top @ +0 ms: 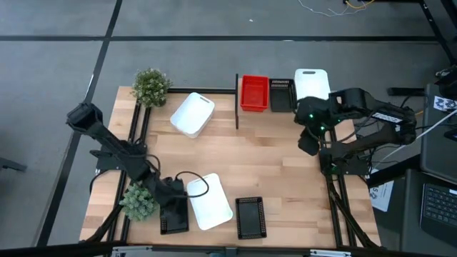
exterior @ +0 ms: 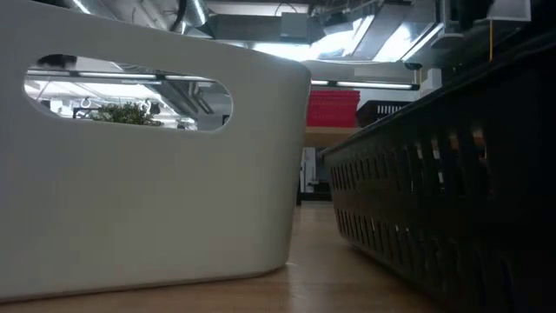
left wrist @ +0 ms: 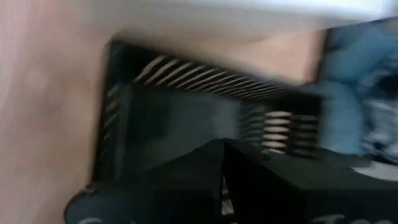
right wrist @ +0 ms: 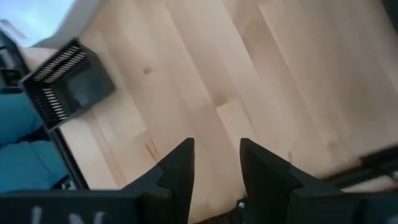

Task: Stack baskets on shelf by color
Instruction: Stack the left black bin on the top of the black bin on the shelf

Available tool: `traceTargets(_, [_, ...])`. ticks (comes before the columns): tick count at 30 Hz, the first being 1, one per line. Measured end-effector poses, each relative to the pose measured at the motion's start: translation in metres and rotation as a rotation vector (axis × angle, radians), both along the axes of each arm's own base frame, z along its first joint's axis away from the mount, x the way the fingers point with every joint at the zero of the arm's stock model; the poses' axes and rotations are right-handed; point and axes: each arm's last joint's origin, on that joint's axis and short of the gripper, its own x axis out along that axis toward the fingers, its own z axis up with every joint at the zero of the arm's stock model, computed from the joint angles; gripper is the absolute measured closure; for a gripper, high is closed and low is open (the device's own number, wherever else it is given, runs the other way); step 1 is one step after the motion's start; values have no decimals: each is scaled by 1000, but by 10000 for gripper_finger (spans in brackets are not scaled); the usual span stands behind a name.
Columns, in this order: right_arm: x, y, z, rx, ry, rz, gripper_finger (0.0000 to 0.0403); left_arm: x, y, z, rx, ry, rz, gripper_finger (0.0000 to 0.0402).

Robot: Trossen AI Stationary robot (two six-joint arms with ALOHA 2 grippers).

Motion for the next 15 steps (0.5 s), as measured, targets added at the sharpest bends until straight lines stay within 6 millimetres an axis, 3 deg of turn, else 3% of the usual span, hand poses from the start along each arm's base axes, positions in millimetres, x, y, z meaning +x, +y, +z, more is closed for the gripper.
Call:
traceTargets(6, [-5, 7, -22, 27, 63, -65, 276, 5, 5, -27, 107, 126, 105, 402])
traceTargets(15, [0, 15, -40, 27, 95, -22, 276, 21, 49, -33, 324, 185, 182, 401])
